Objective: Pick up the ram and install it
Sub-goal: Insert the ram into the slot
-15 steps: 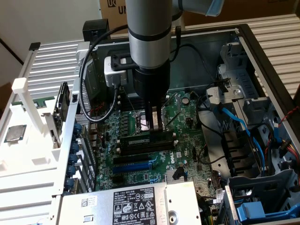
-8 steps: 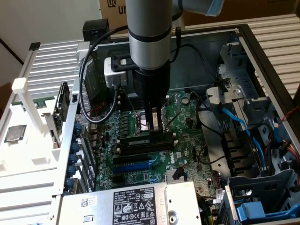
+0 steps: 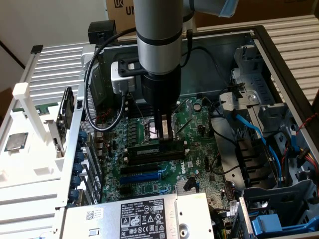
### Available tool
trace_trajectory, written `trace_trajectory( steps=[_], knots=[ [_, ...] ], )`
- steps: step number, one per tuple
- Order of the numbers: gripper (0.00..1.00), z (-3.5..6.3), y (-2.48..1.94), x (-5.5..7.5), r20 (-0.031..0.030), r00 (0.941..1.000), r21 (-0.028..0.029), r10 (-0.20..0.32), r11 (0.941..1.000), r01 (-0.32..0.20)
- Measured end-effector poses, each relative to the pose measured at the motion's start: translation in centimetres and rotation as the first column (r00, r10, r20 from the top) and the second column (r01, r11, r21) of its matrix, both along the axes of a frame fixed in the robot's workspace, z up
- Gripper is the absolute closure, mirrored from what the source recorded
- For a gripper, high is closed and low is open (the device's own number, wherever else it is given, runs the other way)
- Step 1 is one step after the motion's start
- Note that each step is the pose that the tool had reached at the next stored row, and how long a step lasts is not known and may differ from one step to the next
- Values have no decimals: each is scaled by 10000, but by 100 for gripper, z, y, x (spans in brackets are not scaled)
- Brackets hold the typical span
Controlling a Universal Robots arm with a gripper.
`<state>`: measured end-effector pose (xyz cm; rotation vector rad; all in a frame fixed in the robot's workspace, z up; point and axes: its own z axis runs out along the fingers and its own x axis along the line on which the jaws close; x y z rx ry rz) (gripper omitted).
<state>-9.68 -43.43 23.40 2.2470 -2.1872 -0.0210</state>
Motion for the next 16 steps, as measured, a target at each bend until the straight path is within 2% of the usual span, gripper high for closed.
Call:
trace_trajectory(
  steps=[16],
  knots=[
    [87, -20, 6, -6, 0, 10000, 0, -1, 10000, 1]
  ],
)
